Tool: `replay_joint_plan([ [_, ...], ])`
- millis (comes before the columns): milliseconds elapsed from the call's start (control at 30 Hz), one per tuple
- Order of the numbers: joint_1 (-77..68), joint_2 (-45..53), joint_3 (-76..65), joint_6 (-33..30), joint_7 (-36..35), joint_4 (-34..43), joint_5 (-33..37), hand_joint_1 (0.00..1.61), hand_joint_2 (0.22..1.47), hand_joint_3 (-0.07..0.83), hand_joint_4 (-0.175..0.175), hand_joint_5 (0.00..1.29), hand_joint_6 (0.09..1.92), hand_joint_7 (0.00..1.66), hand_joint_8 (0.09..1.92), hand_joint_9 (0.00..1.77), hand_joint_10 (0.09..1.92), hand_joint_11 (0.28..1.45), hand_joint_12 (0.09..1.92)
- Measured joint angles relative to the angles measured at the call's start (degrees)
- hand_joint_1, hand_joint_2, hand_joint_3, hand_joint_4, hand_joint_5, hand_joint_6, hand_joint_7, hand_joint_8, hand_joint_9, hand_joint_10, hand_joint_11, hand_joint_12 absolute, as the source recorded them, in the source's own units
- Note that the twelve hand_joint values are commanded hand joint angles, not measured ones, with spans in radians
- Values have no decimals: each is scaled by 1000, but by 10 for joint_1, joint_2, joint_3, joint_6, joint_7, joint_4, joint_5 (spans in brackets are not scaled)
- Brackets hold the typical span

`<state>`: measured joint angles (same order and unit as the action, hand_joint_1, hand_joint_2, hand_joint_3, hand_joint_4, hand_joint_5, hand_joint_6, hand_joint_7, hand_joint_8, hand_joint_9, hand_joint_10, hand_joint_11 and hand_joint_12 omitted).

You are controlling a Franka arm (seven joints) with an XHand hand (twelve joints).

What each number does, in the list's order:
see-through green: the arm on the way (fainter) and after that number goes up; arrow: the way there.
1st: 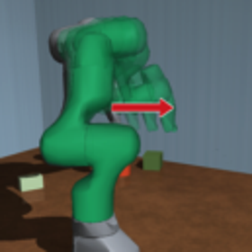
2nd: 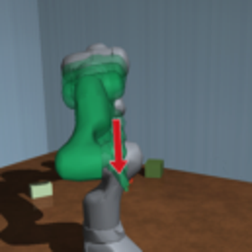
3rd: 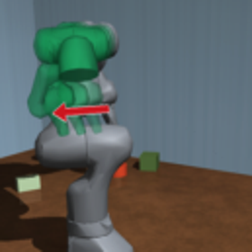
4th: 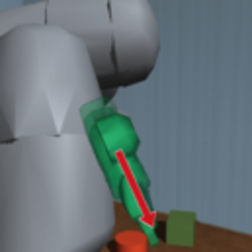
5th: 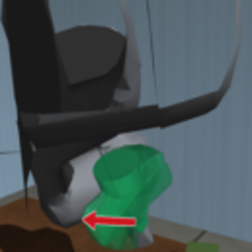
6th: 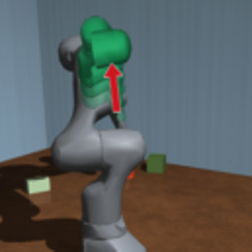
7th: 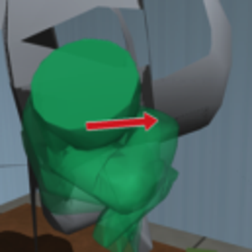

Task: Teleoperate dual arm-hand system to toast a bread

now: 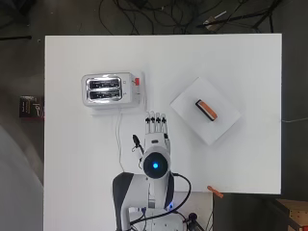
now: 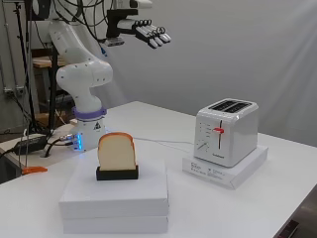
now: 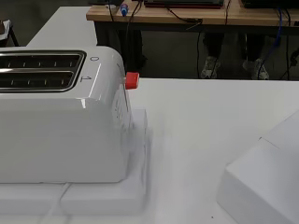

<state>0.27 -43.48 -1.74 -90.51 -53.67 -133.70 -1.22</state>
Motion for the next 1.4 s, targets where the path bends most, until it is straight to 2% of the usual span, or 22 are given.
replay_joint_plan([
  [100,4,23,-37,11,-21,23,-18,151,1190,-4,-53,320,87,296,87,393,87,426,87],
  [200,8,61,-52,36,-8,57,-37,143,1179,-4,-17,364,87,392,87,567,87,508,87],
  [400,21,190,-90,86,22,127,-73,87,1139,-7,10,428,87,488,87,592,87,461,87],
  [567,33,266,-147,61,85,146,-96,11,1150,0,37,499,87,604,87,692,87,507,87],
  [733,48,377,-172,31,85,196,-89,0,1132,-2,53,544,87,705,87,798,87,554,87],
  [967,72,508,-187,5,9,282,-67,40,1069,-21,72,562,87,678,87,771,87,537,87],
  [1100,83,514,-200,-12,-74,273,-46,167,956,-20,73,479,87,513,87,582,87,468,87],
  [1233,94,509,-216,-30,-168,242,-15,206,935,-14,53,404,87,458,87,532,87,452,87],
  [1400,101,517,-228,-29,-185,231,-4,223,956,0,23,397,87,465,87,544,87,457,87],
])
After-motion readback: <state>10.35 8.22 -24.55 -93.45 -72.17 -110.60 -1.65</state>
